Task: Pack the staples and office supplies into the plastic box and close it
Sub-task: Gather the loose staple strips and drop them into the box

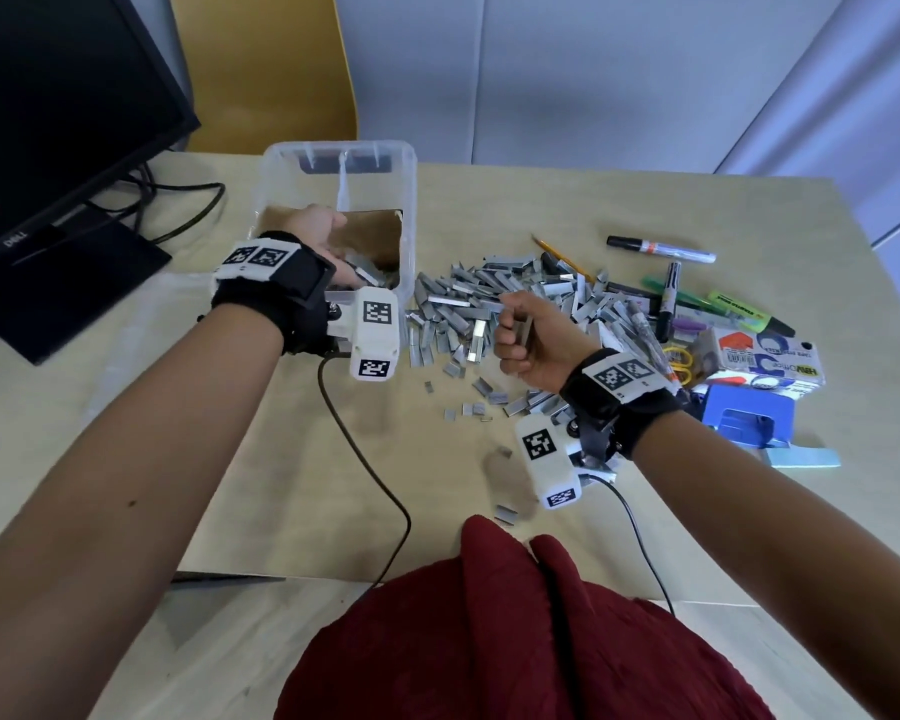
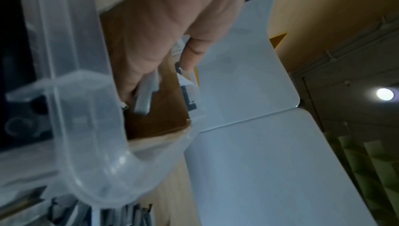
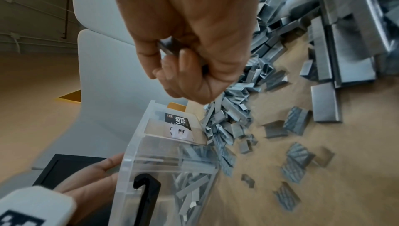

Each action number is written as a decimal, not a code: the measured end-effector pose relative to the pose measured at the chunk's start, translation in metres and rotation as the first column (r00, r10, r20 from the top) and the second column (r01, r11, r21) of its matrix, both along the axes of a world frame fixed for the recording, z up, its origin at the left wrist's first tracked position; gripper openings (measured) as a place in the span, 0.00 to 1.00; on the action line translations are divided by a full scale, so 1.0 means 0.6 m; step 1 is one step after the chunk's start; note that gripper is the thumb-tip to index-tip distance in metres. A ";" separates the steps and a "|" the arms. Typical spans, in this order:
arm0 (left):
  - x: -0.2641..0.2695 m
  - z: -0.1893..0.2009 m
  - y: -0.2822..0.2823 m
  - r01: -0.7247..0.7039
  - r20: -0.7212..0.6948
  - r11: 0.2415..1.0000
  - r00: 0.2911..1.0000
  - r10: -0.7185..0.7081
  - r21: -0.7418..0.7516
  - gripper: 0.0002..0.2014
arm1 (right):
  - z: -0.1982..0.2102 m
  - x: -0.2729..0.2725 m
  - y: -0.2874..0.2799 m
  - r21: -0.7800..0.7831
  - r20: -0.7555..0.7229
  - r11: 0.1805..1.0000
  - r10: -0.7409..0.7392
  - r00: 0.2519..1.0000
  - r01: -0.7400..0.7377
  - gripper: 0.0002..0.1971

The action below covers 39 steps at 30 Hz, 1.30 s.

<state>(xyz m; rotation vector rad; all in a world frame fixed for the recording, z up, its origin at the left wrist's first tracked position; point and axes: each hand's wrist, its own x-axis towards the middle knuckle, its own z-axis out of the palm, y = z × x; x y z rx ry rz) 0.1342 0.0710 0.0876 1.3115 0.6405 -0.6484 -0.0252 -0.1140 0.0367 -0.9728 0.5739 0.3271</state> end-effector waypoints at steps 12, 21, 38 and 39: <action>-0.010 0.028 0.029 0.149 0.305 0.944 0.922 -0.240 0.295 0.09 | 0.076 0.061 0.062 0.213 0.042 0.975 -0.075 0.996 0.064 0.14; 0.002 -0.018 0.124 -0.115 0.457 0.695 0.826 -0.330 0.710 0.20 | 0.126 0.158 0.147 0.163 0.016 0.986 -0.018 1.000 0.015 0.11; -0.023 -0.039 0.118 -0.131 0.469 0.689 0.820 -0.329 0.713 0.21 | 0.105 0.169 0.157 -0.040 0.051 0.992 0.121 0.991 -0.119 0.07; -0.025 -0.035 0.116 -0.134 0.472 0.654 0.798 -0.375 0.745 0.22 | 0.108 0.161 0.146 -0.071 0.070 0.988 0.144 0.987 -0.139 0.07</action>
